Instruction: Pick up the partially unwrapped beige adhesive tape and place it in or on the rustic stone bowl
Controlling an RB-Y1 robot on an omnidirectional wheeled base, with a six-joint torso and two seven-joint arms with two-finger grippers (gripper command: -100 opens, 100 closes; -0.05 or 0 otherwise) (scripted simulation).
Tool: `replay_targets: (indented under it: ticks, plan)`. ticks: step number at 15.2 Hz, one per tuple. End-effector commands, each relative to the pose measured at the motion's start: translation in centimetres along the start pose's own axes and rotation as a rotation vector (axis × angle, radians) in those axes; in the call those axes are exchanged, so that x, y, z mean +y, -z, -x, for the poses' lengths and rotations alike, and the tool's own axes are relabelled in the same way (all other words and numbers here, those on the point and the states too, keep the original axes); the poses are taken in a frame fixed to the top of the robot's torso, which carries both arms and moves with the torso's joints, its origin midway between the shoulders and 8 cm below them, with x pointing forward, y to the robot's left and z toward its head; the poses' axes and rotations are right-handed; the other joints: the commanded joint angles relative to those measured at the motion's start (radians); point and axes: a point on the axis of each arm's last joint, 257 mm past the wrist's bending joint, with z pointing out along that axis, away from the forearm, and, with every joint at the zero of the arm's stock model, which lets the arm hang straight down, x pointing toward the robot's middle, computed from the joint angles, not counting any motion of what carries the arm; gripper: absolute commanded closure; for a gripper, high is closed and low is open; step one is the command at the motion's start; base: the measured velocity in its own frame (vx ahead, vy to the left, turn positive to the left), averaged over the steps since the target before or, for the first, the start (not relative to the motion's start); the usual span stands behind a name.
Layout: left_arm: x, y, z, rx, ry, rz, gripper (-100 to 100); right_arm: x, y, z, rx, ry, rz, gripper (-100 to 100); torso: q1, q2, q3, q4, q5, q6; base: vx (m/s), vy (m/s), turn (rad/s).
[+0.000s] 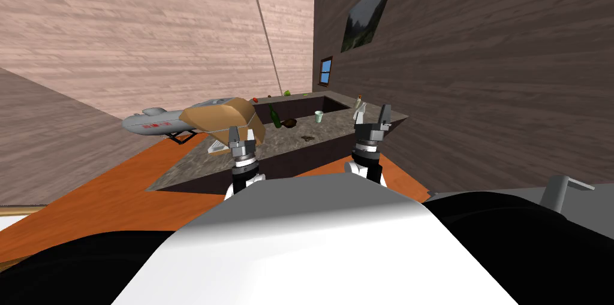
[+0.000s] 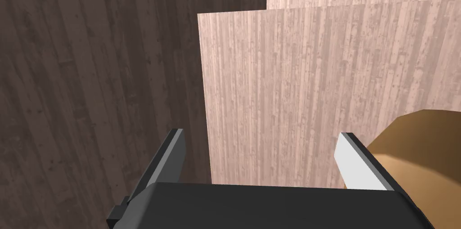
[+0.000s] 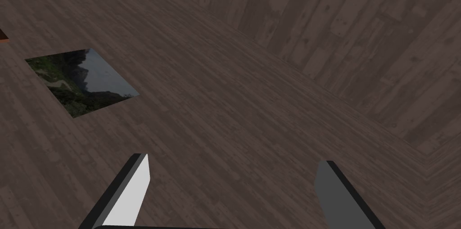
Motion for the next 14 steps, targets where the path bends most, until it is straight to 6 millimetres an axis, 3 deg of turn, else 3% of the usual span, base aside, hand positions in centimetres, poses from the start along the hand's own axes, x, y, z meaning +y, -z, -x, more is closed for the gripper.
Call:
replay_targets:
  ticks: [1, 7, 12, 14]
  plan:
    - [1.0, -0.6, -0.5, 0.035, 0.007, 0.019, -100, 0.0, 0.0, 0.0, 0.0, 0.0, 0.0, 0, 0.0, 0.0, 0.0, 0.0, 0.0, 0.0, -0.017, -0.015, -0.002]
    - [3.4, -2.1, -1.2, 0.067, 0.033, 0.067, -100, 0.0, 0.0, 0.0, 0.0, 0.0, 0.0, 0, -0.003, 0.004, 0.002, 0.001, -0.001, 0.0, -0.061, -0.036, -0.001]
    - [6.7, -4.1, -2.0, 0.081, 0.079, 0.132, -100, 0.0, 0.0, 0.0, 0.0, 0.0, 0.0, 0, -0.003, 0.005, 0.003, 0.001, -0.001, 0.0, -0.067, -0.041, 0.0]
    - [7.0, -4.2, -2.0, 0.08, 0.079, 0.143, -100, 0.0, 0.0, 0.0, 0.0, 0.0, 0.0, 0, -0.003, 0.005, 0.003, 0.001, -0.001, 0.0, -0.054, -0.036, 0.002]
